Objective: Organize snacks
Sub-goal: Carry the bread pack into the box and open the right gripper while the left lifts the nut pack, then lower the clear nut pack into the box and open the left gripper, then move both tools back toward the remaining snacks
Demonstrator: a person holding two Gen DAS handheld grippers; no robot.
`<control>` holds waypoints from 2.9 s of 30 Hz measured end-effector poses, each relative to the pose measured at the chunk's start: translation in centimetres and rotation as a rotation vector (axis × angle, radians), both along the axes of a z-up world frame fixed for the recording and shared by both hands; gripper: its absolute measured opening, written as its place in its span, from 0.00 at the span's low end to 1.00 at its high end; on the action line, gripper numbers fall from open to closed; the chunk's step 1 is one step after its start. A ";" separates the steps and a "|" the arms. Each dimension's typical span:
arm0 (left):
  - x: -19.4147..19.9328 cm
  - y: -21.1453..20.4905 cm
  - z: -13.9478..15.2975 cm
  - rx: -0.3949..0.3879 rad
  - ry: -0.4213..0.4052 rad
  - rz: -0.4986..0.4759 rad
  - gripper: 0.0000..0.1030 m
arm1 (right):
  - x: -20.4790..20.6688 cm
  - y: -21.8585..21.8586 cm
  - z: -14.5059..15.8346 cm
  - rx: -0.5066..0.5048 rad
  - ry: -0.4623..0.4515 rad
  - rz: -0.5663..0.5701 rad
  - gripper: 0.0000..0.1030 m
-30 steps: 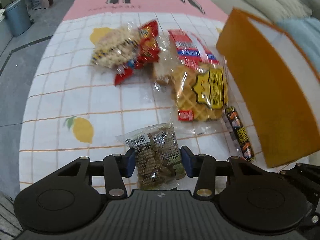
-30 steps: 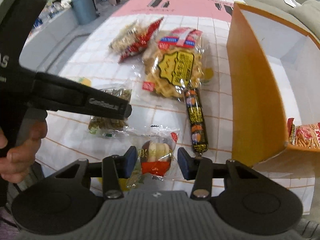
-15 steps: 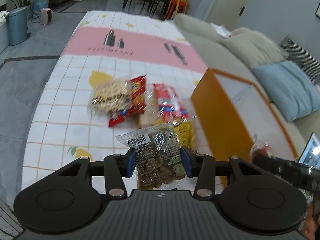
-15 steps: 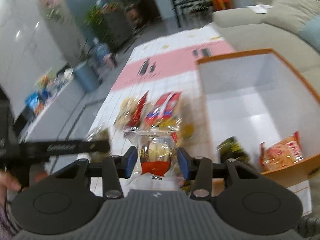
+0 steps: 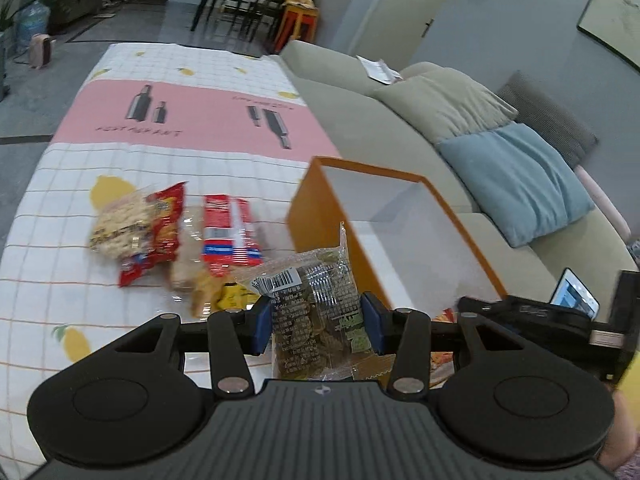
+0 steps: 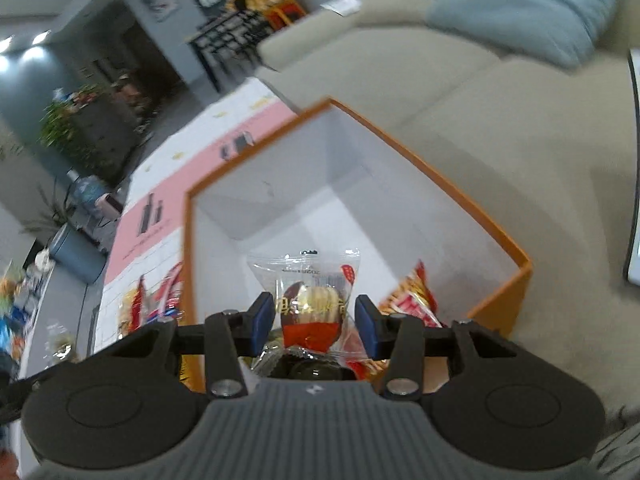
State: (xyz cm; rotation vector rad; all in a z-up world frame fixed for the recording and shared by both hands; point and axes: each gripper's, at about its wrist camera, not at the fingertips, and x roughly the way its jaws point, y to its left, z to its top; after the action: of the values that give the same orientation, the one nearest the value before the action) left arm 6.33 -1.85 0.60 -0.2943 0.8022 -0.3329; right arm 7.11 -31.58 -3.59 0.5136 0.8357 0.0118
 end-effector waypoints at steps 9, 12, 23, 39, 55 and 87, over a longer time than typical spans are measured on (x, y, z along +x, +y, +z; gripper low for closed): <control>-0.2 -2.8 0.1 0.018 0.000 -0.050 0.50 | 1.1 2.1 -0.2 -0.137 -0.008 0.036 0.43; -0.3 -3.1 0.2 0.022 0.000 -0.055 0.50 | 1.4 1.7 -0.5 -0.159 -0.001 0.033 0.43; -0.1 -3.7 0.7 0.026 -0.006 -0.061 0.50 | 1.4 1.6 -0.2 -0.112 -0.023 0.059 0.71; 3.8 -9.9 0.6 0.086 -0.001 -0.106 0.50 | -0.3 -0.2 1.1 -0.110 -0.078 0.055 0.75; 7.6 -13.9 -2.9 0.195 0.071 -0.073 0.44 | -0.6 -2.7 0.5 0.001 -0.082 -0.011 0.75; 2.3 -6.2 0.8 0.314 -0.052 -0.004 0.76 | -0.8 1.2 1.0 0.022 -0.127 0.190 0.75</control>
State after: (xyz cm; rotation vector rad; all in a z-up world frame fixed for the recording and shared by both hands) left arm 8.64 -8.09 1.36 0.0100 0.7908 -0.2133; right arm 6.35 -30.34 -2.56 0.4480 0.7584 0.2263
